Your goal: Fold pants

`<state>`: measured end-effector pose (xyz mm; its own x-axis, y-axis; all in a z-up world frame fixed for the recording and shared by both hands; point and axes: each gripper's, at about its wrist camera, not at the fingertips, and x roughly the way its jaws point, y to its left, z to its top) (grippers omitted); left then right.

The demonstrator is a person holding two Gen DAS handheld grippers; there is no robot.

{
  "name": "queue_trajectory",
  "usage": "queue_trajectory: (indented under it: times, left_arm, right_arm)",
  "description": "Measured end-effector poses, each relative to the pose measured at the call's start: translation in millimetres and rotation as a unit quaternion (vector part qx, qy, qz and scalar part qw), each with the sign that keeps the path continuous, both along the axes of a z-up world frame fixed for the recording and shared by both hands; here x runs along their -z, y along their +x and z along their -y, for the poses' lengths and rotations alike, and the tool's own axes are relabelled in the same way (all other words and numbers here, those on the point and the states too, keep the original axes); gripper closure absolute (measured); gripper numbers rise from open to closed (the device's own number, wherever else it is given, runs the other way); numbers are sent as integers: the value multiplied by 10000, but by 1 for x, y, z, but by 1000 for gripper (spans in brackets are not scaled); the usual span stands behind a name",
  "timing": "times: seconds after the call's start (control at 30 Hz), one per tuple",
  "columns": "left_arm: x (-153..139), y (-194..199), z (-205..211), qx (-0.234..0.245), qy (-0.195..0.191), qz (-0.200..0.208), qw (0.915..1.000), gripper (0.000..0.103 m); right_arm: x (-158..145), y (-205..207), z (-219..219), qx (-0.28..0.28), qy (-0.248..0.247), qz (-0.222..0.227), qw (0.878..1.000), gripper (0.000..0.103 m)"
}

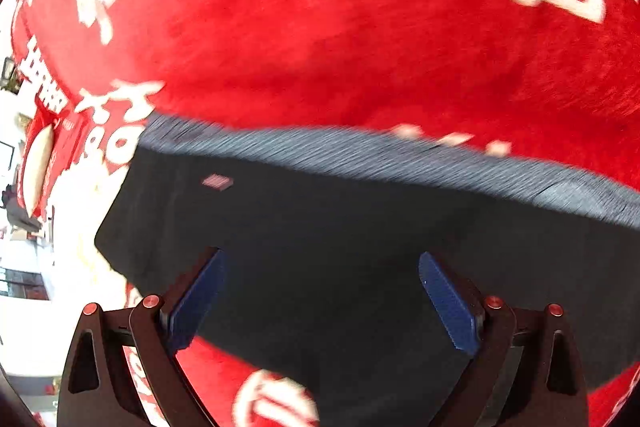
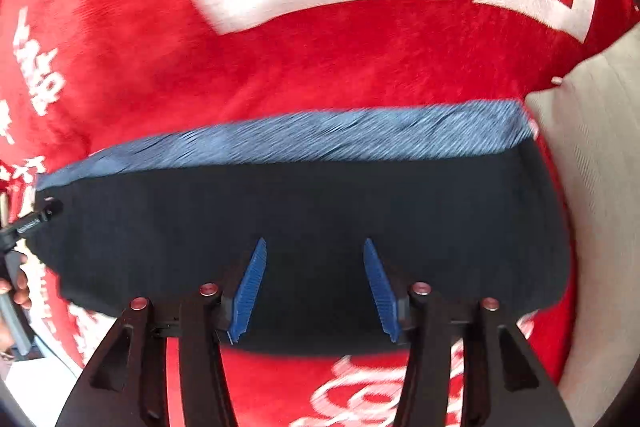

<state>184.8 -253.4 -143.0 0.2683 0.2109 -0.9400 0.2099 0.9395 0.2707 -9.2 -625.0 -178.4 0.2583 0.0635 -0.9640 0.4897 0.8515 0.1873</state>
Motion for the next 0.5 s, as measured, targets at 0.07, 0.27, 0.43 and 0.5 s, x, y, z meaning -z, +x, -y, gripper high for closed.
queue_trajectory:
  times: [0.07, 0.27, 0.43, 0.5]
  left_arm:
    - [0, 7, -28, -50, -34, -41, 10000, 6]
    - [16, 63, -90, -71, 23, 289, 9996, 6]
    - [55, 120, -133, -175, 307, 440, 9984, 0]
    - [54, 131, -149, -277, -57, 335, 9990, 0]
  right_arm:
    - [-6, -3, -27, -58, 120, 32, 9999, 48]
    - [-19, 17, -119, -203, 443, 170, 9987, 48]
    - [-4, 33, -187, -19, 1067, 380, 9936, 47]
    - [3, 37, -211, 30, 1224, 405, 9916, 47]
